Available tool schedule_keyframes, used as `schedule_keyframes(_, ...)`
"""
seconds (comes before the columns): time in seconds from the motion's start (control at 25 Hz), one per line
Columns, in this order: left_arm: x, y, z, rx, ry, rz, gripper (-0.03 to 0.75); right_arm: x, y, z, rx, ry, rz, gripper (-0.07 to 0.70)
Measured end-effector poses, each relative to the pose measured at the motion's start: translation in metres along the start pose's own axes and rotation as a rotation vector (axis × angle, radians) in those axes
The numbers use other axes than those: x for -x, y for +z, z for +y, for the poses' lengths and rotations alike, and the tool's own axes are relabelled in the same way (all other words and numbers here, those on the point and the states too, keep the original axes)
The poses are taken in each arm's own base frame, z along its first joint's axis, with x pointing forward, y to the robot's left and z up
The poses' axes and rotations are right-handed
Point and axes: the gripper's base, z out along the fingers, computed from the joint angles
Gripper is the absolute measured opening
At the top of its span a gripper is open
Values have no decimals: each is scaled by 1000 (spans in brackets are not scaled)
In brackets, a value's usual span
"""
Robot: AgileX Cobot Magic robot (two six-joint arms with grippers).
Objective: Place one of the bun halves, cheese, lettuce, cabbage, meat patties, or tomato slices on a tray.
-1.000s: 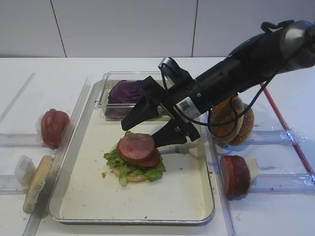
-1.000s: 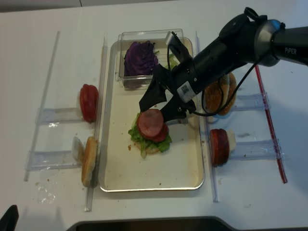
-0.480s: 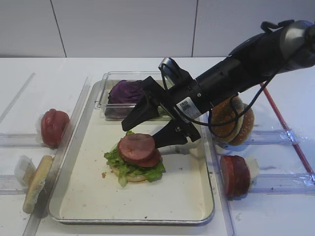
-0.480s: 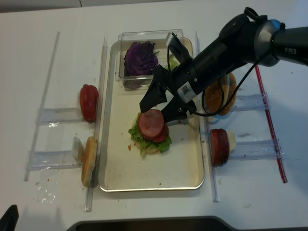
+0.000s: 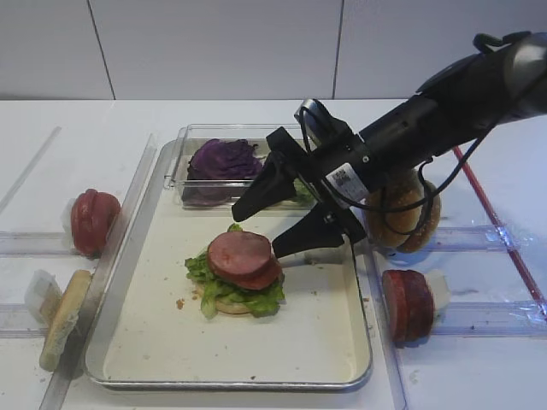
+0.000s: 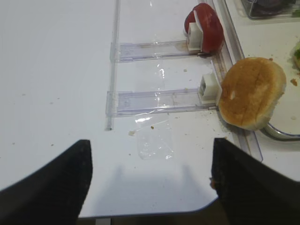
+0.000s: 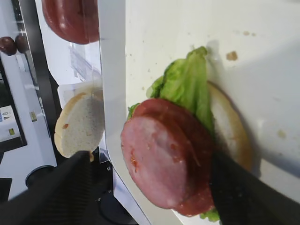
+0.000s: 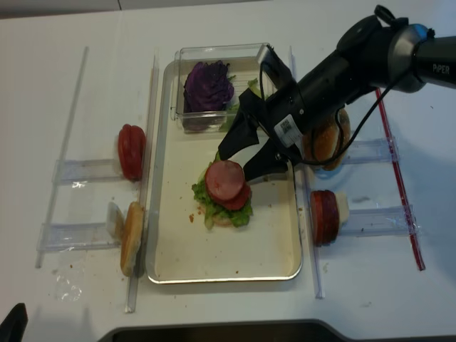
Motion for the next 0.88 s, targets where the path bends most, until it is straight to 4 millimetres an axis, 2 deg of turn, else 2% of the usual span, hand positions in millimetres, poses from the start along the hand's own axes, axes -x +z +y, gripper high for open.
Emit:
schedule_keyframes(0.28,0,0,0,0,0,0,489,0,-1,1,0,4,-1,543)
schedule_keyframes(0.88,0,0,0,0,0,0,489,-5,-22,37,8,-35,-42,543)
